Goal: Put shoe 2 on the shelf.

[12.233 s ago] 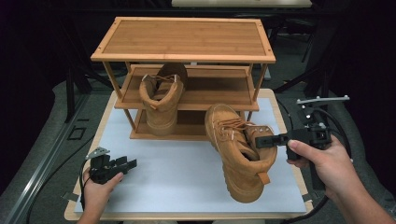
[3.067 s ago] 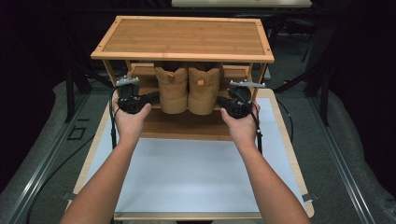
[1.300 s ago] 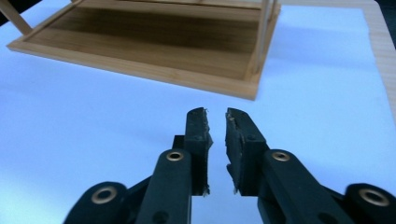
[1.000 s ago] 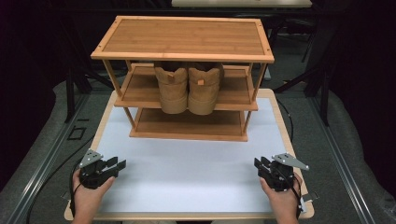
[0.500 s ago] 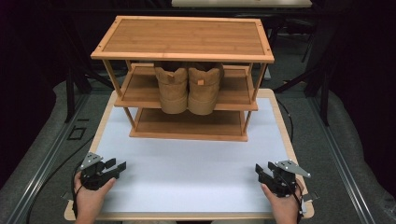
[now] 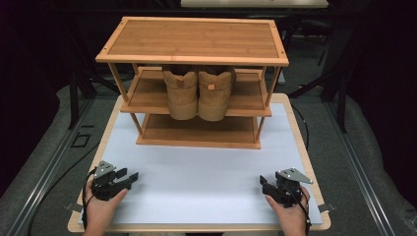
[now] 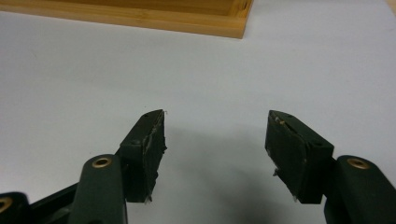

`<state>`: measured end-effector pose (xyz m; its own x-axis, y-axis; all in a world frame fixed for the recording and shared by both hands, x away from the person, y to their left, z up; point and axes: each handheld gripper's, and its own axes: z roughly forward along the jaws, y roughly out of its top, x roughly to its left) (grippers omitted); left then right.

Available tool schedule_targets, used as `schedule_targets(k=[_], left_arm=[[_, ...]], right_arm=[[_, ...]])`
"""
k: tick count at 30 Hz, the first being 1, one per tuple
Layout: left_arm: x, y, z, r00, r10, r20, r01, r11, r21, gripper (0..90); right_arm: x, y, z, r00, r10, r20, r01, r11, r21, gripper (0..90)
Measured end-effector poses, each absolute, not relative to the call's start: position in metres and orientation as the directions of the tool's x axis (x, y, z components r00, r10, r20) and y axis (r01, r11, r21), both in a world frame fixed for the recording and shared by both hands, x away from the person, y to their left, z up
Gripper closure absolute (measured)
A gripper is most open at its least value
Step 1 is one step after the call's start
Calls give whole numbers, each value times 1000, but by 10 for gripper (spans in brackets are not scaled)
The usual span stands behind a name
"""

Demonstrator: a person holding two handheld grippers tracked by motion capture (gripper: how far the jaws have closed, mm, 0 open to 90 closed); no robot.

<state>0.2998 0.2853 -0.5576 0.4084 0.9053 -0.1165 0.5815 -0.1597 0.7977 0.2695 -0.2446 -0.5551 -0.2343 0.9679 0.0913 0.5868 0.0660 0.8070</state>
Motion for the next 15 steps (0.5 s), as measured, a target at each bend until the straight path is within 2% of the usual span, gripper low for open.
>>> schedule_targets(k=[15], left_arm=[[299,292,-560,376,918,-125,593,-134,794,418]], right_arm=[[269,-250,-556,-204,976,82,587,54,808,325]])
